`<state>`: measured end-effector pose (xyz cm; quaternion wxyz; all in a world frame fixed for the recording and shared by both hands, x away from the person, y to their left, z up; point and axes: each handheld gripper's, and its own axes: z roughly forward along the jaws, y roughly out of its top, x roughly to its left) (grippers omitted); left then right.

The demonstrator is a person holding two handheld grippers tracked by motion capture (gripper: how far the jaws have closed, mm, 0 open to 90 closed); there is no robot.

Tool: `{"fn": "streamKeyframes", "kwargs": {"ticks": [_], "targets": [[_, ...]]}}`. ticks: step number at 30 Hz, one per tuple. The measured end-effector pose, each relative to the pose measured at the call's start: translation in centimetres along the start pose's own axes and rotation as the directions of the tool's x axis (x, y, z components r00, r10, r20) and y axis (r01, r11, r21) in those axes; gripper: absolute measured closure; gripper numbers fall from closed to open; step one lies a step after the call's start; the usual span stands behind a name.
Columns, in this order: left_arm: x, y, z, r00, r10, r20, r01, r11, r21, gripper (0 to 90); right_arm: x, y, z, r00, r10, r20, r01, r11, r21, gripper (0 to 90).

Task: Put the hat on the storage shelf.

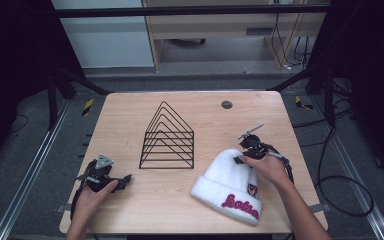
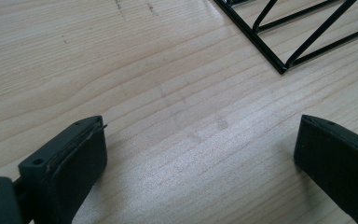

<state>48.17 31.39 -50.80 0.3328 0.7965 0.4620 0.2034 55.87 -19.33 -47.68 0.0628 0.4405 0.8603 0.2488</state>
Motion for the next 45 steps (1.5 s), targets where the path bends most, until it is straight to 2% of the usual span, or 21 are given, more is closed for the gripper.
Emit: {"fn": "streamKeyframes", "kwargs": {"ticks": [5, 9, 14, 15, 16, 18, 19, 21, 23, 27, 28, 29, 31, 32, 34, 35, 36, 38, 39, 42, 45], "targets": [[0.0, 0.0, 0.0, 1.0, 0.0, 0.0, 0.0, 1.0, 0.001, 1.4, 0.0, -0.3, -0.1, 0.9994, 0.001, -0.034, -0.001, 1.0, -0.011, 78.8], [0.0, 0.0, 0.0, 1.0, 0.001, 0.001, -0.001, 1.0, 0.001, 1.4, 0.5, -0.2, -0.6, 0.9989, -0.047, -0.001, 0.047, 0.999, -0.028, 80.9], [0.0, 0.0, 0.0, 1.0, 0.009, 0.003, -0.009, 1.0, 0.002, 1.4, 1.2, -0.1, -2.6, 0.9964, -0.083, 0.02, 0.084, 0.991, -0.102, 81.4], [-0.1, 0.0, 0.0, 0.9999, 0.013, 0.007, -0.013, 0.9999, 0.001, 1.6, 1.8, 0.0, -4.1, 0.9941, -0.105, 0.026, 0.108, 0.983, -0.148, 81.4], [-0.1, 0.0, 0.0, 0.9999, 0.013, 0.007, -0.013, 0.9999, 0.001, 1.7, 1.8, 0.0, -4.1, 0.9941, -0.105, 0.026, 0.108, 0.983, -0.148, 81.4], [-0.3, 0.1, 0.0, 0.9997, 0.021, 0.015, -0.021, 0.9998, 0.0, 2.7, 2.7, 0.1, -5.9, 0.9896, -0.14, 0.033, 0.144, 0.969, -0.201, 81.5], [-0.4, 0.1, 0.0, 0.9995, 0.026, 0.018, -0.026, 0.9997, 0.002, 2.7, 2.7, 0.1, -5.9, 0.9896, -0.14, 0.033, 0.144, 0.969, -0.201, 81.5], [-0.5, 0.3, -0.1, 0.9991, 0.033, 0.025, -0.033, 0.9994, -0.008, 2.9, 4.0, 0.2, -7.8, 0.9845, -0.171, 0.039, 0.175, 0.95, -0.26, 81.6], [-0.5, 0.4, -0.3, 0.9991, 0.032, 0.027, -0.032, 0.9994, -0.013, 2.9, 4.3, 0.2, -8.3, 0.9837, -0.175, 0.042, 0.18, 0.946, -0.271, 81.7], [-0.3, 0.9, -1.0, 0.9994, 0.026, 0.024, -0.025, 0.9991, -0.035, 3.2, 6.4, 0.3, -10.7, 0.973, -0.226, 0.048, 0.229, 0.914, -0.336, 81.7], [-0.2, 1.2, -1.4, 0.9996, 0.02, 0.018, -0.019, 0.9987, -0.047, 3.5, 7.0, 0.3, -11.4, 0.969, -0.241, 0.053, 0.244, 0.902, -0.357, 81.7], [-0.2, 1.2, -1.4, 0.9996, 0.02, 0.018, -0.019, 0.9987, -0.047, 3.5, 7.0, 0.3, -11.4, 0.969, -0.241, 0.053, 0.244, 0.902, -0.357, 81.7], [0.0, 1.5, -2.0, 0.9996, 0.021, 0.016, -0.021, 0.9983, -0.054, 3.6, 7.8, 0.4, -12.4, 0.9636, -0.261, 0.056, 0.262, 0.884, -0.386, 81.8], [0.1, 1.8, -2.3, 0.9996, 0.023, 0.016, -0.022, 0.9979, -0.062, 3.6, 8.5, 0.6, -13.4, 0.9579, -0.281, 0.056, 0.279, 0.867, -0.414, 81.8], [0.2, 2.3, -2.9, 0.9996, 0.023, 0.013, -0.022, 0.9966, -0.08, 3.7, 8.8, 0.6, -13.8, 0.9568, -0.285, 0.056, 0.282, 0.861, -0.423, 81.8], [0.2, 2.9, -3.7, 0.9996, 0.027, 0.012, -0.026, 0.9947, -0.1, 3.9, 9.4, 0.8, -14.7, 0.9494, -0.308, 0.059, 0.302, 0.843, -0.445, 81.9], [0.2, 2.9, -3.7, 0.9996, 0.027, 0.012, -0.026, 0.9947, -0.1, 4.0, 9.4, 0.8, -14.7, 0.9494, -0.308, 0.059, 0.302, 0.843, -0.445, 81.9], [0.2, 3.7, -4.8, 0.9995, 0.028, 0.018, -0.025, 0.9911, -0.131, 4.1, 10.0, 1.2, -15.8, 0.9397, -0.334, 0.073, 0.328, 0.819, -0.47, 81.8], [0.2, 3.7, -4.8, 0.9995, 0.028, 0.018, -0.025, 0.9911, -0.131, 4.2, 10.0, 1.2, -15.8, 0.9397, -0.334, 0.073, 0.328, 0.819, -0.47, 81.8], [-0.1, 4.6, -5.8, 0.9988, 0.044, 0.023, -0.04, 0.988, -0.149, 4.2, 9.7, 1.9, -16.9, 0.9359, -0.34, 0.092, 0.34, 0.802, -0.491, 81.9], [-0.3, 5.5, -6.3, 0.998, 0.059, 0.024, -0.055, 0.9864, -0.155, 4.2, 9.4, 2.3, -17.5, 0.9374, -0.335, 0.095, 0.336, 0.797, -0.502, 81.9]]}}
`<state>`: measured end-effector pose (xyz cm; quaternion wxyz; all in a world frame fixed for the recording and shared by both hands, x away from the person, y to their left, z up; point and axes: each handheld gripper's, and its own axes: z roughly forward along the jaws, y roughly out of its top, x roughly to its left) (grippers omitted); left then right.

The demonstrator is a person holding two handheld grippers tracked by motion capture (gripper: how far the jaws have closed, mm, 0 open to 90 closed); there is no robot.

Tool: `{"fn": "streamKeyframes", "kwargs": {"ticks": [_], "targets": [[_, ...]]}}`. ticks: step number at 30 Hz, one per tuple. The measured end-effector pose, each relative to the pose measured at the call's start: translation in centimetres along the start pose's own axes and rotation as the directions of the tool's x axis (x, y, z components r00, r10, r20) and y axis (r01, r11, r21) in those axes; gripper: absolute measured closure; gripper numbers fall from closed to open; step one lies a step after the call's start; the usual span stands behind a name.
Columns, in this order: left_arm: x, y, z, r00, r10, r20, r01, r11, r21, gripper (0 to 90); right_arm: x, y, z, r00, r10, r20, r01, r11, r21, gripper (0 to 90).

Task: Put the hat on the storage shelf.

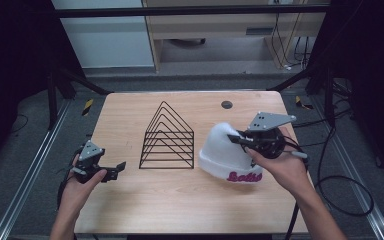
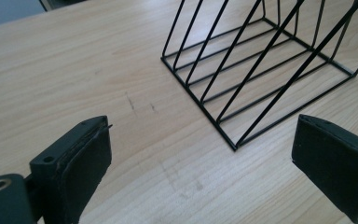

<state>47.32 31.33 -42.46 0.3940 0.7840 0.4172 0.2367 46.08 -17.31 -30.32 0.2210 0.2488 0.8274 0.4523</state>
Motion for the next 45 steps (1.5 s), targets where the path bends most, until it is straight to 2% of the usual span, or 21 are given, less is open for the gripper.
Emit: {"fn": "streamKeyframes", "kwargs": {"ticks": [7, 11, 16, 23, 33, 38, 40, 45], "targets": [[0.1, 2.4, 0.1, 0.9986, 0.009, 0.052, -0.009, 1.0, 0.0, 4.5, -1.3, 2.3, -1.1, 0.9998, -0.008, 0.019, 0.008, 0.999, -0.035, 81.9], [0.1, 4.3, -0.5, 0.9951, 0.034, 0.093, -0.032, 0.9994, -0.013, 4.3, -1.6, 3.9, -1.7, 0.999, -0.022, 0.038, 0.024, 0.999, -0.045, 81.9], [-0.5, 5.3, -1.2, 0.9922, 0.06, 0.109, -0.057, 0.9978, -0.034, 4.1, -2.2, 5.6, -2.2, 0.9972, -0.032, 0.068, 0.036, 0.997, -0.063, 81.9], [-0.8, 5.9, -2.1, 0.991, 0.069, 0.115, -0.062, 0.996, -0.065, 4.0, -2.6, 7.3, -2.4, 0.9965, -0.029, 0.079, 0.036, 0.994, -0.099, 81.9], [-0.7, 7.6, -3.1, 0.9902, 0.08, 0.114, -0.072, 0.9948, -0.072, 4.3, -2.5, 11.2, -1.7, 0.9972, -0.031, 0.069, 0.042, 0.986, -0.163, 81.9], [-0.9, 8.2, -3.1, 0.989, 0.087, 0.12, -0.079, 0.9942, -0.073, 4.5, -2.4, 12.4, -1.1, 0.9975, -0.037, 0.06, 0.047, 0.984, -0.174, 81.8], [-1.0, 8.6, -3.1, 0.9879, 0.08, 0.133, -0.069, 0.9942, -0.082, 4.5, -2.3, 12.9, -0.7, 0.9975, -0.04, 0.058, 0.049, 0.983, -0.175, 81.8], [-1.3, 9.4, -3.1, 0.9842, 0.095, 0.15, -0.082, 0.9928, -0.088, 5.0, -2.3, 14.0, 0.1, 0.9979, -0.047, 0.044, 0.054, 0.983, -0.174, 81.8]]}}
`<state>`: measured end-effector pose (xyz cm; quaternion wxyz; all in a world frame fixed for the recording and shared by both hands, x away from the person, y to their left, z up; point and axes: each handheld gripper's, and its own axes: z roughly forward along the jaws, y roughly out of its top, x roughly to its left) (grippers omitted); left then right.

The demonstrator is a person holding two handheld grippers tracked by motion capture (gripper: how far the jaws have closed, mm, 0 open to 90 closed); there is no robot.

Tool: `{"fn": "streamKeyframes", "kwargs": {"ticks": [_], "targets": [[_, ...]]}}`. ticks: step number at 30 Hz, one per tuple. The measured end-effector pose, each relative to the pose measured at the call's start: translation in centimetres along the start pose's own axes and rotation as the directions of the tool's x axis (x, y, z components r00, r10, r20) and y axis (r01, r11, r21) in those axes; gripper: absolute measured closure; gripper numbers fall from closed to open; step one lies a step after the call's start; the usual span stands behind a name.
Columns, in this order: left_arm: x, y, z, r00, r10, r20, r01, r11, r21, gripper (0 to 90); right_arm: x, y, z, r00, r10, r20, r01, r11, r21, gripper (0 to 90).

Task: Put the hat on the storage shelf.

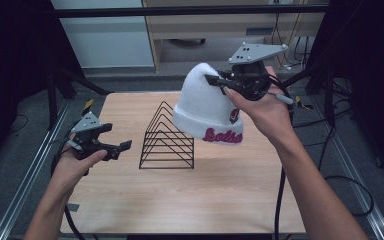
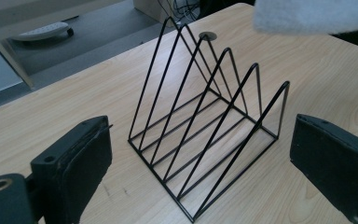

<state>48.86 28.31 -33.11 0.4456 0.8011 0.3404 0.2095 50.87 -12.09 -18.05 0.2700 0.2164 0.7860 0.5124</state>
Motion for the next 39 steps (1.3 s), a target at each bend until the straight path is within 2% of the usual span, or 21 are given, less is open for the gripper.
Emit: {"fn": "streamKeyframes", "kwargs": {"ticks": [6, 11, 16, 19, 24, 26, 29, 39], "targets": [[-0.1, 0.8, 0.2, 0.9999, -0.003, 0.015, 0.003, 0.9999, -0.012, 5.6, 0.0, 0.8, 1.1, 0.9999, -0.004, -0.014, 0.004, 1.0, 0.003, 81.8], [-0.2, 1.3, 0.4, 0.9996, -0.004, 0.029, 0.005, 0.9997, -0.022, 5.6, -0.1, 1.6, 1.6, 0.9999, -0.002, -0.013, 0.002, 1.0, -0.018, 81.8], [-0.3, 1.9, 0.7, 0.9994, 0.006, 0.035, -0.005, 0.9997, -0.023, 5.7, 0.0, 2.2, 2.4, 0.9997, -0.004, -0.026, 0.003, 1.0, -0.021, 81.8], [-0.3, 2.2, 0.9, 0.9994, 0.0, 0.034, 0.0, 1.0, -0.007, 5.0, 0.3, 2.5, 2.9, 0.9993, -0.007, -0.036, 0.006, 1.0, -0.028, 81.8], [-0.4, 2.4, 1.1, 0.9988, 0.001, 0.049, 0.0, 0.9999, -0.014, 5.3, 1.0, 3.7, 3.5, 0.9983, -0.013, -0.057, 0.011, 0.999, -0.042, 81.8], [-0.4, 2.5, 1.3, 0.9978, -0.004, 0.066, 0.005, 0.9998, -0.017, 5.3, 1.3, 4.2, 3.9, 0.9975, -0.017, -0.068, 0.014, 0.999, -0.046, 81.8], [-0.5, 2.6, 1.5, 0.9971, 0.007, 0.076, -0.006, 0.9999, -0.014, 5.3, 1.8, 4.6, 4.5, 0.9959, -0.023, -0.088, 0.019, 0.999, -0.047, 81.8], [-0.3, 2.9, 1.8, 0.996, 0.007, 0.089, -0.005, 0.9998, -0.019, 4.7, 3.3, 5.1, 7.0, 0.9893, -0.035, -0.142, 0.029, 0.998, -0.047, 81.7]]}}
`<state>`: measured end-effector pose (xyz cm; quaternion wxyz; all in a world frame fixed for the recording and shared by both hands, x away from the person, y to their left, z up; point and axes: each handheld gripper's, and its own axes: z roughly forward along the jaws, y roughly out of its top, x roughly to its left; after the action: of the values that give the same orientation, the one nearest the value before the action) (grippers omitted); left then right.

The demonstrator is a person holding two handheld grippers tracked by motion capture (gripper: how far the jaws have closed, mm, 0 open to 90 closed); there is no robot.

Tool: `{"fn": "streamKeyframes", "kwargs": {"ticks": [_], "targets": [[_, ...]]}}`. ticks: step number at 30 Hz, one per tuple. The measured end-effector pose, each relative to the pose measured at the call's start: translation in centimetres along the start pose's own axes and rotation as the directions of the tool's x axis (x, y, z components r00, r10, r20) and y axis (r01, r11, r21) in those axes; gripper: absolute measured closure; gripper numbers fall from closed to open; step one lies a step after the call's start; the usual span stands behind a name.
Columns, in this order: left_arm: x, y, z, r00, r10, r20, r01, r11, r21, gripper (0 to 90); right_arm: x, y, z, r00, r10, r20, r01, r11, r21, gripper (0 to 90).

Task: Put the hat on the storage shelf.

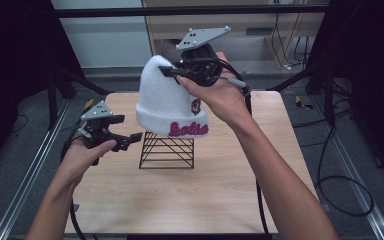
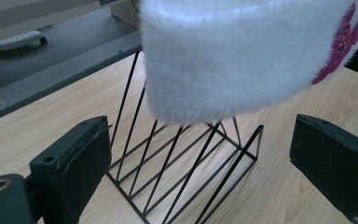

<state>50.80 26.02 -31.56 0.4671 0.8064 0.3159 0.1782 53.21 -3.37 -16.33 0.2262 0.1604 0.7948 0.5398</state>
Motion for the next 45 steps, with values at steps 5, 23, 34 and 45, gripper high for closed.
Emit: {"fn": "streamKeyframes", "kwargs": {"ticks": [5, 23, 34, 45], "targets": [[-0.1, -0.1, -0.1, 1.0, 0.004, 0.004, -0.004, 1.0, -0.001, 4.4, 0.3, 0.3, 0.7, 0.9999, -0.006, -0.01, 0.006, 1.0, 0.002, 81.7], [0.9, -0.1, -0.1, 0.9994, -0.035, 0.007, 0.035, 0.9991, -0.023, 4.6, 1.4, 1.6, 1.8, 0.9977, -0.026, -0.063, 0.025, 0.999, -0.025, 81.7], [2.0, -0.5, 0.3, 0.9979, -0.062, 0.021, 0.063, 0.9974, -0.034, 5.7, 1.9, 1.8, 2.4, 0.9953, -0.03, -0.092, 0.027, 0.999, -0.033, 81.6], [2.8, -0.6, 1.1, 0.9981, -0.05, 0.035, 0.052, 0.9981, -0.034, 33.8, 1.9, 1.6, 2.8, 0.9939, -0.035, -0.104, 0.033, 0.999, -0.029, 81.7]]}}
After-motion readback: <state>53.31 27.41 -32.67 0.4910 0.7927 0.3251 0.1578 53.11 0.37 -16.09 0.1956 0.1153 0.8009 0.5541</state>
